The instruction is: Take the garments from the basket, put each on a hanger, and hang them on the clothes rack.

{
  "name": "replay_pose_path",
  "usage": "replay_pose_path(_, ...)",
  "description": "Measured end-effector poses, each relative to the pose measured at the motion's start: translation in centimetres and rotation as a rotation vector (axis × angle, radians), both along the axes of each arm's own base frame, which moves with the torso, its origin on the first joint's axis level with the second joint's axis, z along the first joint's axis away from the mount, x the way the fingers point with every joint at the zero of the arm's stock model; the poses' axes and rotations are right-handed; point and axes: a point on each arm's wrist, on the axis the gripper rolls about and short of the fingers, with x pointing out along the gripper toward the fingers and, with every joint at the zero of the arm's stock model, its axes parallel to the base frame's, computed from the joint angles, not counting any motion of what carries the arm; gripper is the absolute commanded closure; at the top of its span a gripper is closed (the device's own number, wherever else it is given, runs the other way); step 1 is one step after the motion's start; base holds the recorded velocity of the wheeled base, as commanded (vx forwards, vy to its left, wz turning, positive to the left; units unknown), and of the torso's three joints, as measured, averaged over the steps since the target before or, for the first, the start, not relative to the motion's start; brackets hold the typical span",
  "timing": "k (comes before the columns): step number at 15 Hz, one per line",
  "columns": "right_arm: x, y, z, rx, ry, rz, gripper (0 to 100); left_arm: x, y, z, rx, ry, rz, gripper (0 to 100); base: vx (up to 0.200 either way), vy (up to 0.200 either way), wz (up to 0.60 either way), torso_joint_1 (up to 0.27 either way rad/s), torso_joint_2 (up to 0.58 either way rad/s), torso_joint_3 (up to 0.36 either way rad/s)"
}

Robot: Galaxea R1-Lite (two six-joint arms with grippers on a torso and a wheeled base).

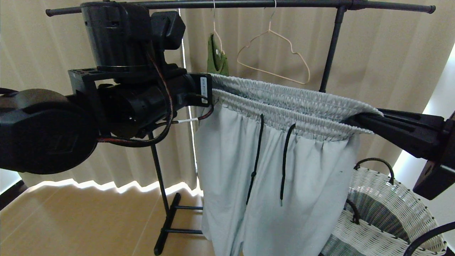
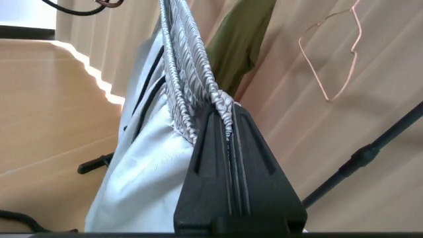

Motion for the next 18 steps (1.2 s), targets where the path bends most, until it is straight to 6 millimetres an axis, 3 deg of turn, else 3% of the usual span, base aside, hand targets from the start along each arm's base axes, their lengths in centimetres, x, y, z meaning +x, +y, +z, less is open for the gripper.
replay_pose_path(4,1.9,0.0,0.6,0.001,0.001,-0.068,100,-1.8,1.4,-0.2,0.037,0.048,-0.004,100,0.000,0.000,0.00,0.000,0.00,0.000)
replay_pose_path(8,5.6,0.8,1.5,0.048,-0.056,-0.120,100,-4.5,3.4,-0.2,0.058,0.075,-0.021,100,0.000,0.000,0.00,0.000,0.00,0.000)
replay_pose_path(14,11.3,3.9,0.3,0.082,-0.106,-0.125,100,-9.6,6.7,-0.5,0.118,0.036,-0.159,100,0.000,0.000,0.00,0.000,0.00,0.000)
replay_pose_path(18,13.5,5.3,-0.3,0.072,-0.092,-0.126,100,-13.3,6.9,-0.1,0.111,-0.016,-0.272,100,0.000,0.000,0.00,0.000,0.00,0.000)
